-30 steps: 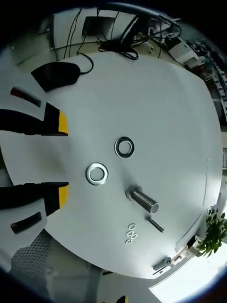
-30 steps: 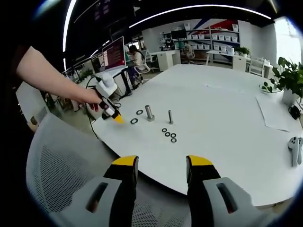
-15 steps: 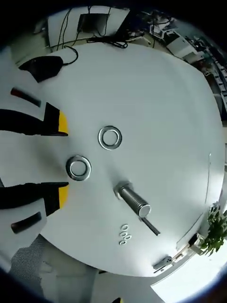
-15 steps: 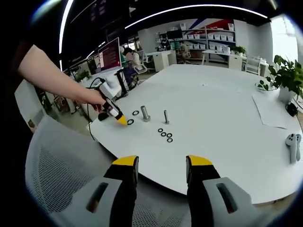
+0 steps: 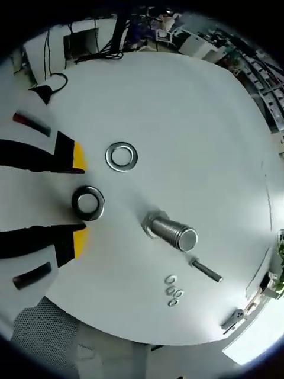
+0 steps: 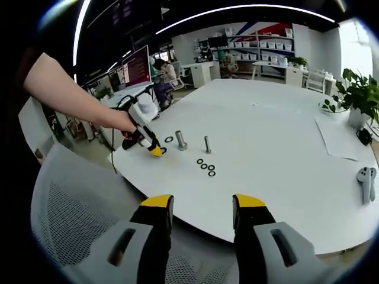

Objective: Place the washer onto the threaded stud by aligning its center hole with the stud, sliding it down to the base, and recovering from edge contact or off-axis alignment until the washer reaches the visible bottom stop.

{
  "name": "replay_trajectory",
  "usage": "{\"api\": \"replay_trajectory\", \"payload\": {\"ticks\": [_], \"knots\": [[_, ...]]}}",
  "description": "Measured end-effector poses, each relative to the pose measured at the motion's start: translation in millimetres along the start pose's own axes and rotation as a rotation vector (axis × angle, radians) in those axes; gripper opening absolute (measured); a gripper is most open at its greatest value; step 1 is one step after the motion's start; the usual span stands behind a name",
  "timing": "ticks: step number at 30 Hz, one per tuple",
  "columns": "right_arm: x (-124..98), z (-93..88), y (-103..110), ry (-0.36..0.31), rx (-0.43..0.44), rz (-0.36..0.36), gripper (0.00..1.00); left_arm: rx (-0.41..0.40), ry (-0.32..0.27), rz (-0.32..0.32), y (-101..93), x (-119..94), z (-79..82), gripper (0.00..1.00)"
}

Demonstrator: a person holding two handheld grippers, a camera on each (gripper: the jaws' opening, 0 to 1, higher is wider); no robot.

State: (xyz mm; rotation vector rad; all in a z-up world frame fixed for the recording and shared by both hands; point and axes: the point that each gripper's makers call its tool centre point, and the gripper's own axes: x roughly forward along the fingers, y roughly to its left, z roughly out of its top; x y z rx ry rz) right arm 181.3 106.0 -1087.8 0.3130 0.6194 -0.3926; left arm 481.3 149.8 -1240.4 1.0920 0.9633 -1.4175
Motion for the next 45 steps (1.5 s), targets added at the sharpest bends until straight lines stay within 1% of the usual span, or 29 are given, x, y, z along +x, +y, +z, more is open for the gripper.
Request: {"api": "replay_trajectory", "payload": {"ticks": [1, 2, 4, 7, 9, 12, 14, 21, 24, 33, 36, 41, 43, 45], "knots": [[0.1, 0.0, 0.2, 0.001, -0.001, 0.001, 0.43, 0.011, 0.006, 0.006, 0.3, 0.0, 2.1, 0.26], [0.1, 0.0, 0.4, 0.001, -0.002, 0.002, 0.43, 0.008, 0.009, 0.006, 4.0, -0.6, 1.9, 0.26], [0.4, -0.2, 0.4, 0.001, -0.003, 0.003, 0.43, 0.0, 0.014, 0.006, 3.3, -1.2, 2.5, 0.26], [0.8, -0.8, 0.3, 0.003, -0.003, 0.003, 0.43, -0.011, 0.005, 0.003, 5.5, 0.8, 5.1, 0.26], [0.8, -1.0, 0.2, 0.004, -0.004, 0.003, 0.43, -0.023, -0.002, 0.007, 3.2, -0.8, 6.1, 0.26], [0.7, -1.3, 0.3, 0.006, -0.004, 0.004, 0.43, -0.008, -0.001, 0.007, 2.8, 2.3, 9.0, 0.24], [1.0, -1.1, -0.1, 0.004, -0.002, 0.004, 0.42, 0.012, 0.016, 0.004, -0.9, 2.7, 9.5, 0.23], [1.5, -1.8, 2.4, 0.011, -0.008, 0.015, 0.42, 0.024, 0.039, -0.003, 0.4, 2.3, 6.2, 0.22], [2.4, -2.4, 2.7, 0.015, -0.007, 0.02, 0.42, 0.094, 0.054, -0.025, 2.0, 3.9, 5.0, 0.22], [4.2, -4.7, 4.0, 0.027, -0.012, 0.028, 0.41, 0.094, 0.061, -0.014, -2.2, 2.8, 5.7, 0.21], [5.4, -6.9, 5.8, 0.043, -0.026, 0.034, 0.41, 0.093, 0.06, -0.016, -1.3, 3.1, 5.0, 0.21], [5.3, -7.2, 5.2, 0.043, -0.024, 0.035, 0.4, 0.088, 0.059, -0.02, 2.1, 4.9, 4.6, 0.21], [5.5, -7.3, 6.0, 0.043, -0.026, 0.039, 0.4, 0.091, 0.064, -0.023, 3.6, 6.1, 4.8, 0.21], [5.7, -7.9, 7.5, 0.048, -0.031, 0.045, 0.4, 0.101, 0.074, -0.023, -0.3, 2.6, 4.8, 0.21]]}}
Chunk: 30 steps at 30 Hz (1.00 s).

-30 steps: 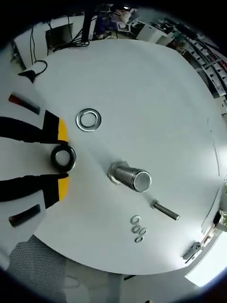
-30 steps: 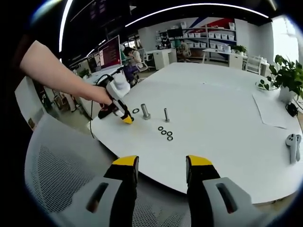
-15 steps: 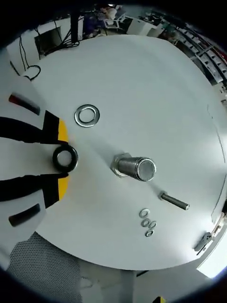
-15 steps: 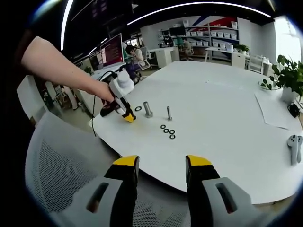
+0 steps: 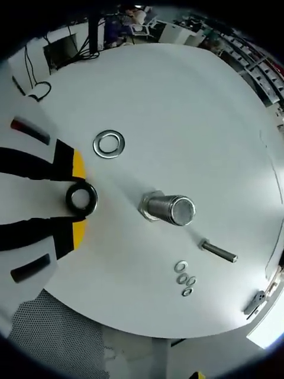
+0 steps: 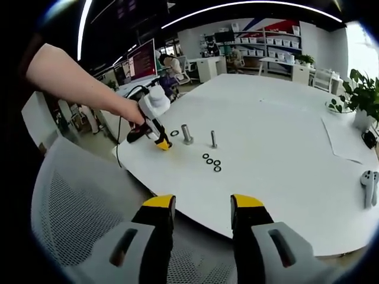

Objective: Place the washer onto the threaded stud by aligning its center hole with the stud, sliding it down to the base, and recovering from edge contact or off-axis alignment until the washer reaches the visible bottom stop.

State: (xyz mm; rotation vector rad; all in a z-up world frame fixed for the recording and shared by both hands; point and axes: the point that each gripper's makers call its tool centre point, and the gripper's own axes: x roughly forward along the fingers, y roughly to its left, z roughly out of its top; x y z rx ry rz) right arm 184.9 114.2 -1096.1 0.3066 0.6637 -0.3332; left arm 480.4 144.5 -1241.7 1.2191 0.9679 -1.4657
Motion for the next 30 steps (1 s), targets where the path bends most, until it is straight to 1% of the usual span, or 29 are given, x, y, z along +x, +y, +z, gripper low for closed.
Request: {"api": "replay_trajectory", "payload": {"ticks": [8, 10, 14, 15, 19, 21, 22, 23, 25, 26, 27, 30], "knots": [[-0.6, 0.9, -0.5, -0.006, 0.005, -0.003, 0.39, 0.021, 0.042, 0.002, -1.9, 0.5, 0.1, 0.21], [-1.2, 1.6, -0.5, -0.008, 0.006, -0.004, 0.39, 0.05, 0.05, 0.002, -3.5, -0.6, -1.3, 0.21], [-1.3, 2.2, -1.0, -0.012, 0.01, -0.005, 0.39, 0.027, 0.057, -0.006, 2.0, 1.3, -0.4, 0.21], [-1.4, 2.1, -1.0, -0.012, 0.009, -0.005, 0.39, 0.015, 0.056, -0.01, 1.2, 0.1, -0.4, 0.21], [-1.4, 2.1, -1.0, -0.012, 0.008, -0.003, 0.39, 0.035, 0.057, -0.013, -1.3, -0.7, 2.8, 0.2], [-1.5, 2.0, -1.1, -0.012, 0.008, -0.003, 0.39, 0.024, 0.055, -0.013, -0.3, 0.5, 1.8, 0.2], [-1.5, 1.9, -1.2, -0.012, 0.008, -0.003, 0.39, 0.012, 0.049, -0.013, 0.3, 0.7, 1.7, 0.2], [-1.6, 2.0, -1.3, -0.013, 0.008, -0.003, 0.39, -0.027, 0.032, -0.013, -0.5, -0.8, 2.3, 0.2], [-2.1, 2.5, -1.2, -0.016, 0.01, -0.004, 0.39, -0.07, 0.003, -0.015, 2.0, -1.5, 1.9, 0.2], [-2.2, 2.6, -1.4, -0.017, 0.011, -0.004, 0.39, -0.052, 0.006, -0.014, 1.9, -2.2, 0.3, 0.2], [-2.2, 2.7, -1.5, -0.018, 0.012, -0.004, 0.39, -0.036, 0.004, -0.011, 5.9, -0.1, -0.4, 0.2], [-1.9, 2.2, -1.0, -0.013, 0.009, -0.002, 0.39, -0.032, 0.003, -0.005, 5.1, 0.5, 0.3, 0.2]]}}
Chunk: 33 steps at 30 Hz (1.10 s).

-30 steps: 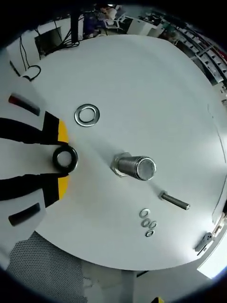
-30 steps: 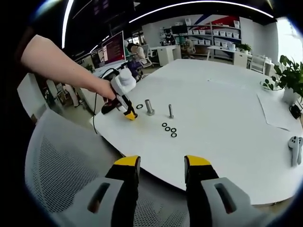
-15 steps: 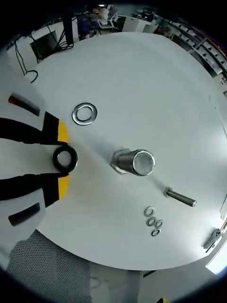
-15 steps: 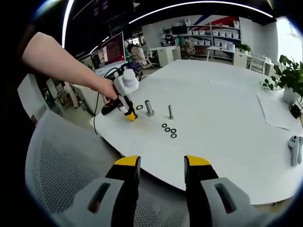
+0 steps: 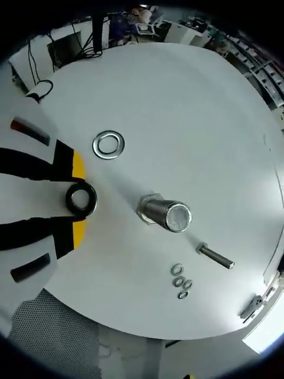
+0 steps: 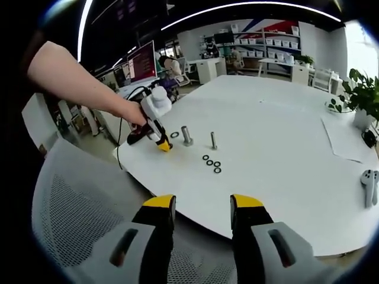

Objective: Place the washer onto the threaded stud by aligning its center hole with the stud, sliding it down to the base, and recovering from edge contact or off-axis alignment until the washer reaches the visible bottom stop.

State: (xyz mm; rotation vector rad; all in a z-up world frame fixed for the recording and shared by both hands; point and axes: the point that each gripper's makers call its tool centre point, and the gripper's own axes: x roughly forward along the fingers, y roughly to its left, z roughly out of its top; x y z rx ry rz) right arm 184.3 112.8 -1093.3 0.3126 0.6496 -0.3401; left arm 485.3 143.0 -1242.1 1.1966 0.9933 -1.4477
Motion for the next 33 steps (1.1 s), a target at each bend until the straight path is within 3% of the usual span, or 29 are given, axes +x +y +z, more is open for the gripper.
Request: {"api": "replay_trajectory", "payload": {"ticks": [12, 23, 29, 33], "knots": [[-2.0, 1.1, -1.8, -0.012, 0.006, -0.009, 0.39, -0.032, -0.098, 0.006, -0.4, 0.9, 2.9, 0.2], [-1.6, 3.3, -2.6, -0.022, 0.012, -0.012, 0.39, 0.048, -0.102, -0.013, -1.8, 0.6, 4.0, 0.21], [-2.3, 3.6, -3.1, -0.027, 0.016, -0.014, 0.39, 0.098, -0.063, -0.013, -5.8, 3.2, 6.9, 0.22], [-2.0, 4.1, -3.6, -0.028, 0.016, -0.016, 0.39, 0.092, -0.049, -0.017, -2.5, 2.2, 3.8, 0.22]]}}
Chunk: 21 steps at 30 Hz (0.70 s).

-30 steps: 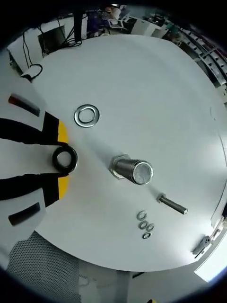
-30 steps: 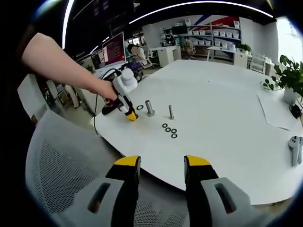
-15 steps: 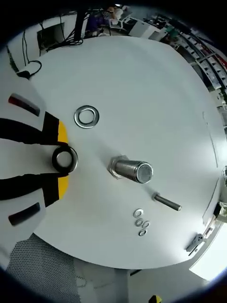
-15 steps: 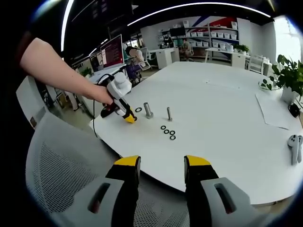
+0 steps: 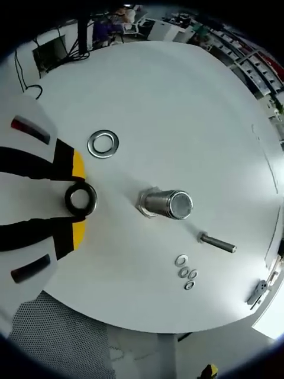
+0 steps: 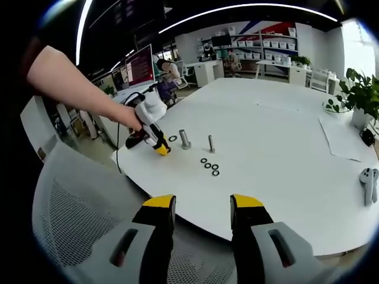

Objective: Place the washer onto the threaded stud by aligning its center hole with the stud, sliding it down to the base, and recovering from edge contact or off-axis alignment until the washer reaches the visible bottom stop.

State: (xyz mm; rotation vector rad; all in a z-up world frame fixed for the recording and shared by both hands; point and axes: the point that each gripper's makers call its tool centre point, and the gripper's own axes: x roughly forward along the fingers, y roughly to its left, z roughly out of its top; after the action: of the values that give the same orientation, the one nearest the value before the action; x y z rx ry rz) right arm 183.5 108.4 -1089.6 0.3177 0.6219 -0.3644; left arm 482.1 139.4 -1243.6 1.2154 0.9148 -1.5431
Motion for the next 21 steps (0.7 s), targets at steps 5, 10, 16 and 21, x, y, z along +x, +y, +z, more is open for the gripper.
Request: {"api": "replay_trajectory", "payload": {"ticks": [5, 10, 16, 21], "knots": [[0.1, -0.5, 0.3, 0.004, -0.003, -0.001, 0.39, 0.004, 0.022, -0.003, -0.8, 0.4, 3.8, 0.21], [-0.1, -0.3, -0.7, 0.001, 0.001, -0.003, 0.39, 0.019, 0.026, -0.002, 1.6, 0.7, 1.2, 0.2], [-0.1, 0.1, -0.8, 0.001, -0.001, -0.002, 0.39, 0.035, 0.016, -0.002, -1.2, -0.7, 4.2, 0.19], [-0.4, -0.5, -1.8, 0.0, -0.001, -0.002, 0.39, 0.046, 0.016, -0.016, -1.2, 1.4, 4.7, 0.19]]}}
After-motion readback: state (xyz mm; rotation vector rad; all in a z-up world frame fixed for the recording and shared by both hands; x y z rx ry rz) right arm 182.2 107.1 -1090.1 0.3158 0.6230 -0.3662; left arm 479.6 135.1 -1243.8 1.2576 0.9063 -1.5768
